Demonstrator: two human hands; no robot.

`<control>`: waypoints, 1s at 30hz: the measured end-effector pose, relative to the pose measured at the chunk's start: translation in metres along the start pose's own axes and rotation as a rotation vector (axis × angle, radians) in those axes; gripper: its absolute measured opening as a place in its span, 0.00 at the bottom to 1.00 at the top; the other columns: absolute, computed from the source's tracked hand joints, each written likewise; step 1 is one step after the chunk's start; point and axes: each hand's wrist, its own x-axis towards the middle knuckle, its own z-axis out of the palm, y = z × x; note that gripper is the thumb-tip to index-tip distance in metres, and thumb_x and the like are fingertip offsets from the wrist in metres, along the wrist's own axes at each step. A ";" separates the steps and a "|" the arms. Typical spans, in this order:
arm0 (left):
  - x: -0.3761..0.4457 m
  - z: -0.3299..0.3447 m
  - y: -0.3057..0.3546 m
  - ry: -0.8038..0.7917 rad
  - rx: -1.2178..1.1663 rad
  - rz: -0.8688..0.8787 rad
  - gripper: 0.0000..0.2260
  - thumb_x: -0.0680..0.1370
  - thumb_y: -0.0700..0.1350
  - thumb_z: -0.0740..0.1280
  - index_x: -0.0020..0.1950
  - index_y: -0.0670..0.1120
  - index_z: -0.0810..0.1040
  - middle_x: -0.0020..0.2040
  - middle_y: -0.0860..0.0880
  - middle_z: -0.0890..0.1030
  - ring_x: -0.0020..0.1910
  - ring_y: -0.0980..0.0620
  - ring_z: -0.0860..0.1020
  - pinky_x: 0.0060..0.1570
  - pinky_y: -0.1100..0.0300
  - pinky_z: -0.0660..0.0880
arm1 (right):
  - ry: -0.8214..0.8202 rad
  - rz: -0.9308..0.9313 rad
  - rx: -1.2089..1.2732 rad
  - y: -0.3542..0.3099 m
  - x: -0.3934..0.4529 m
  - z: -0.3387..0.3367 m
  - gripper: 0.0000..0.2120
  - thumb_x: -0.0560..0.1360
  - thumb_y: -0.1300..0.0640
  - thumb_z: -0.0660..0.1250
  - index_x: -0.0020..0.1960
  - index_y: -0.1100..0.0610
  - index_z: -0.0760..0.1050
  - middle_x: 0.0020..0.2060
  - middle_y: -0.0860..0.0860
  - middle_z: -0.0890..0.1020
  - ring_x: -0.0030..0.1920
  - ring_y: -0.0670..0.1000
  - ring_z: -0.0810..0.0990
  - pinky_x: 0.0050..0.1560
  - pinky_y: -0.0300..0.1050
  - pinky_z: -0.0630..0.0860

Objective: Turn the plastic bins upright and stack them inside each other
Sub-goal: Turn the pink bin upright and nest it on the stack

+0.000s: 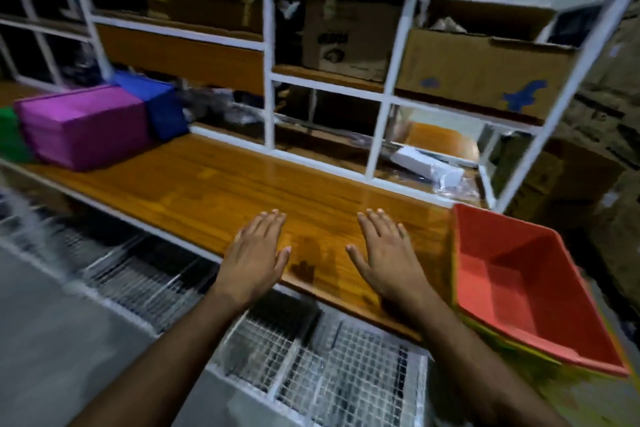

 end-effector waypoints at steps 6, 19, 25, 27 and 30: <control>-0.036 -0.039 -0.165 -0.019 0.114 -0.027 0.29 0.81 0.58 0.53 0.80 0.48 0.52 0.80 0.50 0.57 0.78 0.50 0.53 0.75 0.50 0.54 | 0.016 -0.088 -0.002 -0.163 0.042 0.049 0.33 0.80 0.37 0.48 0.80 0.52 0.50 0.80 0.52 0.53 0.80 0.52 0.46 0.77 0.60 0.49; -0.044 -0.109 -0.418 0.026 0.167 -0.211 0.30 0.79 0.57 0.58 0.79 0.47 0.56 0.78 0.47 0.62 0.77 0.48 0.58 0.74 0.50 0.58 | -0.063 -0.259 0.016 -0.405 0.170 0.121 0.34 0.80 0.36 0.44 0.80 0.52 0.46 0.81 0.52 0.49 0.80 0.53 0.44 0.77 0.62 0.47; -0.002 -0.112 -0.534 0.012 0.208 -0.250 0.30 0.80 0.57 0.57 0.79 0.48 0.53 0.79 0.48 0.59 0.78 0.48 0.54 0.74 0.50 0.54 | -0.087 -0.290 0.055 -0.497 0.263 0.176 0.33 0.80 0.37 0.47 0.80 0.52 0.46 0.80 0.51 0.51 0.80 0.52 0.45 0.77 0.62 0.46; 0.020 -0.113 -0.576 0.000 0.237 -0.225 0.30 0.80 0.58 0.56 0.79 0.49 0.54 0.79 0.48 0.59 0.78 0.49 0.55 0.75 0.50 0.55 | -0.055 -0.294 0.067 -0.526 0.298 0.192 0.33 0.80 0.38 0.47 0.80 0.53 0.49 0.80 0.52 0.54 0.80 0.52 0.47 0.77 0.61 0.48; 0.052 -0.122 -0.629 -0.002 0.255 -0.229 0.30 0.80 0.58 0.56 0.79 0.49 0.55 0.79 0.48 0.60 0.78 0.48 0.56 0.74 0.50 0.56 | -0.031 -0.269 0.107 -0.561 0.348 0.205 0.33 0.80 0.38 0.46 0.80 0.54 0.52 0.79 0.53 0.57 0.80 0.53 0.50 0.76 0.60 0.51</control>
